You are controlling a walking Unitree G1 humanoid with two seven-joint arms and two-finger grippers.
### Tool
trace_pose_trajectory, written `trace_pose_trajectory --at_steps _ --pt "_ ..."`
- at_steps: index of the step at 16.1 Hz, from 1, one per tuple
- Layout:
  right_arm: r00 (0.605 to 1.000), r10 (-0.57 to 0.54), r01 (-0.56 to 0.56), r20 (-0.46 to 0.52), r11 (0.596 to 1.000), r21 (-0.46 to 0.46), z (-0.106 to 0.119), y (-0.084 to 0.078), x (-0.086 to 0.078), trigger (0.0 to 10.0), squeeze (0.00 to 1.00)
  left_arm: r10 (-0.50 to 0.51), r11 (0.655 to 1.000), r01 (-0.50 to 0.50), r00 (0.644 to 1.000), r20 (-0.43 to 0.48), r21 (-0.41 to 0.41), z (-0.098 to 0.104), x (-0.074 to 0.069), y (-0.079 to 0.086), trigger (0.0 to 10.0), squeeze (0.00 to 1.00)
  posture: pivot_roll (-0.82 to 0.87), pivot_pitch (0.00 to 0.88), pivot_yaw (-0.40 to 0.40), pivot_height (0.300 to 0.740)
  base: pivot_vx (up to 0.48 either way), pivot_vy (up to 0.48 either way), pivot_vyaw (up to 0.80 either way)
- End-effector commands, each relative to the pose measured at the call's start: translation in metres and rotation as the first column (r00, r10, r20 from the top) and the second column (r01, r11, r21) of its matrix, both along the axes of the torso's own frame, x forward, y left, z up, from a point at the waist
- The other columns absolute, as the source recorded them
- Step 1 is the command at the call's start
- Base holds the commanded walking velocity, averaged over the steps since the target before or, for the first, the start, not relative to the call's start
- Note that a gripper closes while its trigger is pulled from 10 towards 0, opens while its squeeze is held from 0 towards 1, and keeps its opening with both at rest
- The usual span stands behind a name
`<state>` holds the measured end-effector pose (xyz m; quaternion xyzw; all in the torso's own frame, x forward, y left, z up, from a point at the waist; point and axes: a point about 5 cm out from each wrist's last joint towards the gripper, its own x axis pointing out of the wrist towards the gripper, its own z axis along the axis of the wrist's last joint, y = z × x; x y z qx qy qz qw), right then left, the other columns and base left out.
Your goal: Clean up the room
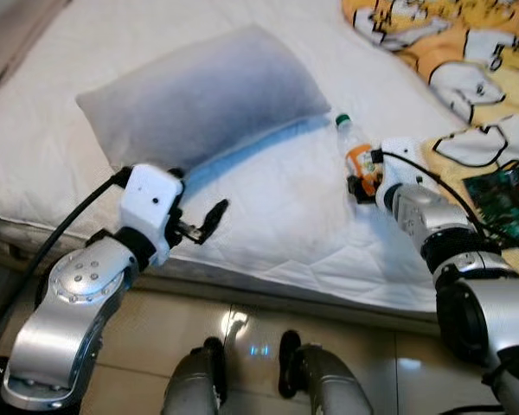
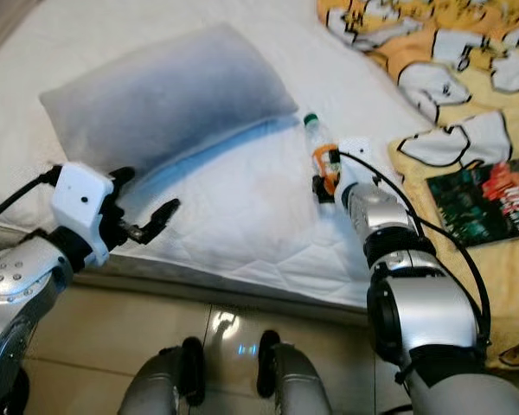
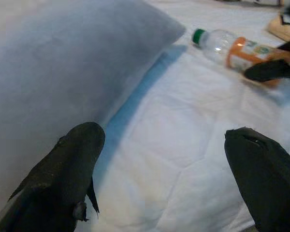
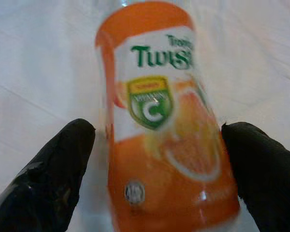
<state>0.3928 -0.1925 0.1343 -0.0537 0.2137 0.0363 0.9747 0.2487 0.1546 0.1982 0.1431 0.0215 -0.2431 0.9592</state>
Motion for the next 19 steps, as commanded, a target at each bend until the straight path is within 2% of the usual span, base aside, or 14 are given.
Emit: trace_pose_trajectory --at_steps 1,2,5,6,7,10,17,19 --pt "1.0 -0.001 0.001 -0.005 1.0 -0.002 -0.004 -0.003 -0.002 10.0 0.91 -0.024 1.0 0.024 1.0 -0.008 0.009 0.001 -0.004 -0.003 10.0 0.84 0.06 0.379 0.001 0.74 0.0 0.0 0.0" --pt "1.0 -0.013 0.013 0.007 1.0 0.014 -0.003 -0.004 -0.001 10.0 0.0 -0.029 1.0 0.029 1.0 -0.01 0.012 0.001 -0.005 -0.004 10.0 0.64 0.06 0.379 0.002 0.74 0.0 0.0 0.0" --pt "1.0 0.002 -0.004 0.019 0.998 0.068 0.002 -0.002 0.001 10.0 0.0 -0.032 0.999 0.032 0.999 -0.012 0.015 0.002 -0.007 -0.004 10.0 0.59 0.05 0.367 -0.003 0.74 0.0 0.0 0.0" --pt "1.0 0.011 -0.012 0.017 0.999 0.051 0.003 -0.003 0.001 4.0 0.0 -0.036 0.999 0.036 0.999 -0.013 0.009 0.001 -0.008 -0.004 10.0 0.59 0.04 0.344 -0.007 0.74 0.0 0.0 0.0" --pt "1.0 0.015 -0.016 0.017 0.999 0.044 0.004 -0.003 0.001 0.1 0.0 -0.046 0.999 0.046 0.999 -0.015 0.002 0.001 -0.009 -0.006 10.0 0.59 0.04 0.334 -0.011 0.74 0.0 0.0 0.0" --pt "1.0 0.015 -0.016 0.018 0.999 0.041 0.007 -0.003 0.003 0.0 0.0 -0.071 0.997 0.071 0.997 -0.014 -0.009 0.0 -0.01 -0.009 10.0 0.59 0.03 0.302 -0.019 0.74 0.0 0.0 0.0" --pt "1.0 0.002 -0.002 -0.006 1.0 0.025 0.003 -0.005 0.001 0.0 0.0 -0.048 0.999 0.048 0.999 -0.004 -0.011 -0.002 -0.006 -0.009 10.0 0.59 0.02 0.272 -0.024 0.74 0.0 0.0 0.0" --pt "0.999 -0.022 0.02 0.028 0.997 0.073 0.008 -0.007 0.003 0.0 0.0 -0.003 0.999 0.003 1.0 0.009 -0.037 -0.002 -0.004 -0.007 10.0 0.6 0.02 0.251 -0.025 0.74 0.0 0.0 0.0"
